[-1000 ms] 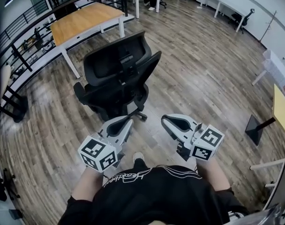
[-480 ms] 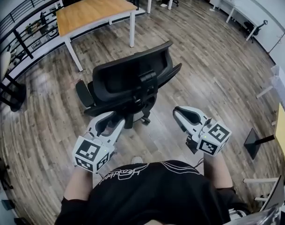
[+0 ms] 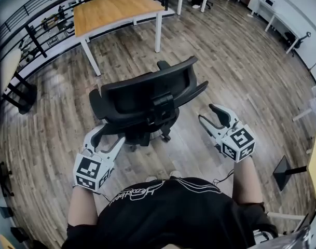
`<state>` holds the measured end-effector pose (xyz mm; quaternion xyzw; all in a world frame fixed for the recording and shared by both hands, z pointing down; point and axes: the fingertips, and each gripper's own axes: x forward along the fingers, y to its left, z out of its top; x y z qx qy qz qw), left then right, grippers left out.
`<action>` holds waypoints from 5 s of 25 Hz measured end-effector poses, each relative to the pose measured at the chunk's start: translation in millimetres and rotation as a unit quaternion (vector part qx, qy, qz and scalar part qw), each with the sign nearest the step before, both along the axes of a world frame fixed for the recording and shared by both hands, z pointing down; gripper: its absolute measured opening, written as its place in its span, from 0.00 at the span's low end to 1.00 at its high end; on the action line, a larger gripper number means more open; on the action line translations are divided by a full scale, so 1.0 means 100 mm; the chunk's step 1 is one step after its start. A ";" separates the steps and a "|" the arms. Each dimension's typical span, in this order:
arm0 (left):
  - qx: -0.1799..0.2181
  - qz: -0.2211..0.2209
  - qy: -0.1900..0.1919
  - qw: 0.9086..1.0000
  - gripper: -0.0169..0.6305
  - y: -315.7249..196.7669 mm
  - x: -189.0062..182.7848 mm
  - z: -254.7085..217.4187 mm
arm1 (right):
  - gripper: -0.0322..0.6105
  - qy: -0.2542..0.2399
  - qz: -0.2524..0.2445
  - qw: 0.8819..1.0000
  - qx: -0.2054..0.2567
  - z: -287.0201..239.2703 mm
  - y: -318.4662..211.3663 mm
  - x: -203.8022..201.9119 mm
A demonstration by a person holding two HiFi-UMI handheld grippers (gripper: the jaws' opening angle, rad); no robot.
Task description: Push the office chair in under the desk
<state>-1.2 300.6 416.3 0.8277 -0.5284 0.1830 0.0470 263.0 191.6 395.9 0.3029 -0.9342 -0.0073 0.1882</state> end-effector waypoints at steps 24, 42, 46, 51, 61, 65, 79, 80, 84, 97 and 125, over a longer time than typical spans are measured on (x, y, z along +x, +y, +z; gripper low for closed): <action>-0.082 -0.125 -0.252 0.956 0.40 -0.47 -0.55 0.47 | 0.46 0.282 -0.146 0.930 0.184 0.52 -1.40 -0.27; -0.092 -0.141 -0.366 0.915 0.40 -0.91 -0.90 0.56 | 0.44 0.312 -0.143 0.901 0.265 0.63 -1.71 -0.56; -0.091 -0.130 -0.363 0.918 0.39 -0.96 -0.92 0.61 | 0.44 0.307 -0.127 0.905 0.266 0.67 -1.71 -0.55; -0.082 -0.120 -0.367 0.919 0.39 -1.07 -0.97 0.73 | 0.44 0.308 -0.112 0.906 0.267 0.79 -1.73 -0.54; -0.071 -0.090 -0.364 0.924 0.39 -1.31 -1.11 0.63 | 0.44 0.305 -0.079 0.914 0.256 0.73 -1.84 -0.61; -0.062 -0.074 -0.360 0.928 0.39 -1.81 -1.49 0.77 | 0.44 0.315 -0.068 0.913 0.250 0.87 -2.30 -0.98; -0.057 -0.072 -0.361 0.928 0.39 -2.55 -2.01 0.71 | 0.44 0.313 -0.053 0.915 0.249 0.81 -2.98 -1.46; -0.060 -0.073 -0.361 0.928 0.39 -2.61 -2.02 0.73 | 0.44 0.312 -0.054 0.915 0.250 0.83 -3.04 -1.47; -0.069 -0.077 -0.359 0.928 0.39 -3.02 -2.15 0.73 | 0.44 0.308 -0.060 0.916 0.251 0.82 -3.45 -1.60; -0.092 -0.088 -0.353 0.927 0.39 -3.87 -2.29 0.70 | 0.44 0.302 -0.074 0.914 0.262 0.77 -4.49 -1.84; -0.097 -0.114 -0.357 0.922 0.39 -5.67 -3.00 0.66 | 0.45 0.279 -0.077 0.915 0.282 0.72 -6.32 -2.56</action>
